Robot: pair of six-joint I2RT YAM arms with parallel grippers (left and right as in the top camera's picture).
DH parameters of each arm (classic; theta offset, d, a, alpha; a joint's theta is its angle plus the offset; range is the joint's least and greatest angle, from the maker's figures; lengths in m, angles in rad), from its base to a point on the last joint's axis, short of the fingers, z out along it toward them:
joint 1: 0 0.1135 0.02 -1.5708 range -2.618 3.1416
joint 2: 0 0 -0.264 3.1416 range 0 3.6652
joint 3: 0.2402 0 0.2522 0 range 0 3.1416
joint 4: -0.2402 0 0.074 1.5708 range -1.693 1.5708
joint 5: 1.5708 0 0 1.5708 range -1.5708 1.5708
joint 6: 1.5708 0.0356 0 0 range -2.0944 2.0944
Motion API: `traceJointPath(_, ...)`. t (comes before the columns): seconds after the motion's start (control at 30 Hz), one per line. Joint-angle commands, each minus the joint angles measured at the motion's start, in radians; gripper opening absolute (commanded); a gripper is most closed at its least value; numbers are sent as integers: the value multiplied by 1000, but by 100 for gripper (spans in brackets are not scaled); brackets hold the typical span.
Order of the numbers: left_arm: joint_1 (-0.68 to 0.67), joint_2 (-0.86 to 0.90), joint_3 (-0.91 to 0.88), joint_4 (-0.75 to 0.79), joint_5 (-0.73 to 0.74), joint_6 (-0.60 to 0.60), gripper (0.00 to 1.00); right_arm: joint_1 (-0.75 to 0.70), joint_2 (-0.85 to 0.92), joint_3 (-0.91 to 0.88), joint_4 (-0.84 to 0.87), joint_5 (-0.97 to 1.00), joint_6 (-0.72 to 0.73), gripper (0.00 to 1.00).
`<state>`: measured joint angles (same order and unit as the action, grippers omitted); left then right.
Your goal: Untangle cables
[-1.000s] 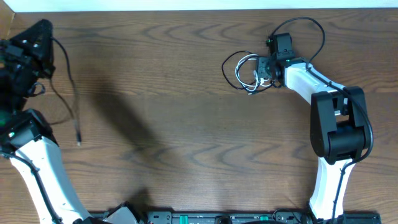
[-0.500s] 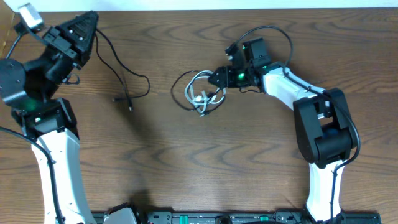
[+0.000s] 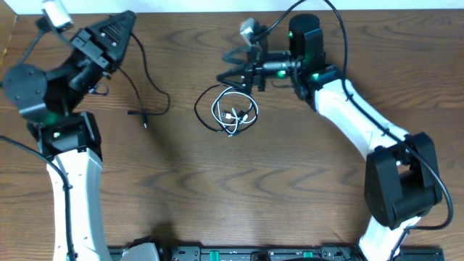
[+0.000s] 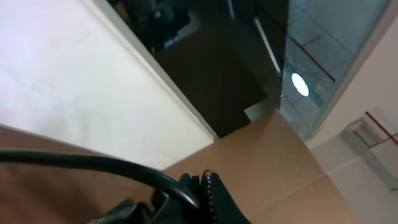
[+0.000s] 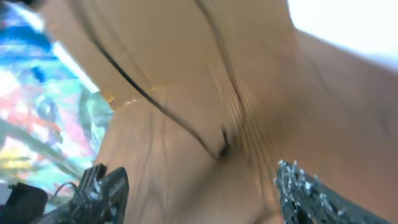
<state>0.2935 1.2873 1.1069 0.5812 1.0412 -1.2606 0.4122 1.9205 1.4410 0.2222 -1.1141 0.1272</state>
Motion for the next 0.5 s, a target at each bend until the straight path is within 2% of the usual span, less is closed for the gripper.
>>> traceJointPath(0.0,-47,-13,10,-32,6,-1,8,61,-10,2,136,-43,30,72)
traceJointPath(0.17,-107,-13,10,-50,9,0,7,131,-10,2,299,29,89,73)
traceJointPath(0.37,-117,-13,10,-76,19,4,7,153,-10,2,336,32,90,72)
traceJointPath(0.47,-135,-13,10,-162,32,24,7,154,-10,2,382,43,117,70)
